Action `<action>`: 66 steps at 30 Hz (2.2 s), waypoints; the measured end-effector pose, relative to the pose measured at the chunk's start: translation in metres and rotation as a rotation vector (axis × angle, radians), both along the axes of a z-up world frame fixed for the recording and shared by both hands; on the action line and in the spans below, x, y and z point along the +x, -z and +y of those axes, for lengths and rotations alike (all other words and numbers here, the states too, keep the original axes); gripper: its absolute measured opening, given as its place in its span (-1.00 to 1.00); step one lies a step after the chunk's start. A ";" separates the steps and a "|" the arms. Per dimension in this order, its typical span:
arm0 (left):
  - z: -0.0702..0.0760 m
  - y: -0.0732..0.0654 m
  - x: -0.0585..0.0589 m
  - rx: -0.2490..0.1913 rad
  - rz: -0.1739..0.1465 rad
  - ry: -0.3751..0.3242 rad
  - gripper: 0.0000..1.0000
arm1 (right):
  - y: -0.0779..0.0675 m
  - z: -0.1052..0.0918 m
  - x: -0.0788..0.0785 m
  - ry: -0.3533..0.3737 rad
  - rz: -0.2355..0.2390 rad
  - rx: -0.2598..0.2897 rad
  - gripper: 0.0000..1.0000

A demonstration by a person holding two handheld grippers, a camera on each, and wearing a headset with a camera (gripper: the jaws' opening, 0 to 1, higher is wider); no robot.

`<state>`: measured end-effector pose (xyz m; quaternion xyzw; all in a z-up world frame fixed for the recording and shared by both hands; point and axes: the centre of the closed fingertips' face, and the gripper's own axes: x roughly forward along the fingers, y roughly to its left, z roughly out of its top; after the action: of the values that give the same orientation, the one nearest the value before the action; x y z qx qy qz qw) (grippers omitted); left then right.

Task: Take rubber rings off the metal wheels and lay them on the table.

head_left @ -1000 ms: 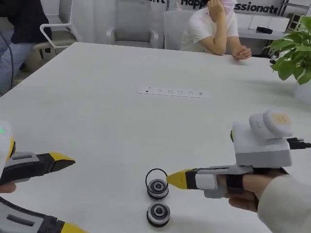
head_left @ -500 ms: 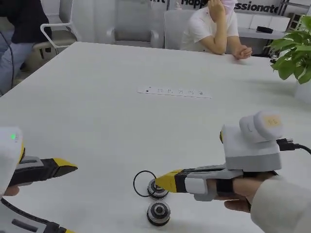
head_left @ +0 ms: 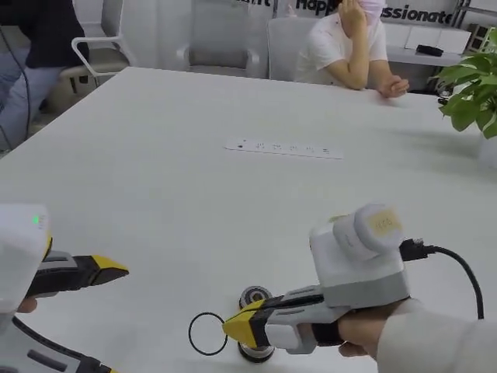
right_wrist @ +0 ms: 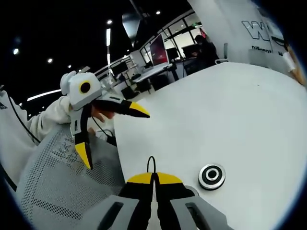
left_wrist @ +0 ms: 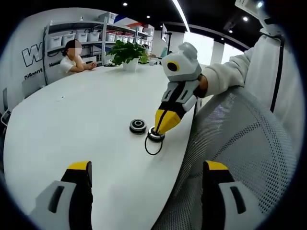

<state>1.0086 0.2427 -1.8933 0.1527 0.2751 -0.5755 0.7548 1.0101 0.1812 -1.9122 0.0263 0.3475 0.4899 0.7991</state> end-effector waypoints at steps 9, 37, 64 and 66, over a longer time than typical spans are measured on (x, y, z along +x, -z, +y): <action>-0.001 0.002 -0.003 0.010 0.007 0.012 0.88 | 0.018 0.001 0.005 0.024 -0.001 -0.058 -1.00; 0.000 0.004 -0.004 0.019 0.011 0.012 0.87 | 0.016 -0.011 0.016 0.046 -0.048 -0.113 -0.83; -0.002 0.000 -0.002 0.010 -0.008 0.013 0.84 | -0.026 -0.045 0.024 0.036 -0.183 -0.034 -0.55; -0.003 -0.001 -0.002 0.008 -0.016 0.021 0.83 | -0.027 -0.050 0.025 0.044 -0.188 -0.026 -0.51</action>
<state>1.0063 0.2395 -1.8925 0.1632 0.2699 -0.5811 0.7502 1.0350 0.1309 -1.8847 -0.0224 0.2767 0.4679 0.8391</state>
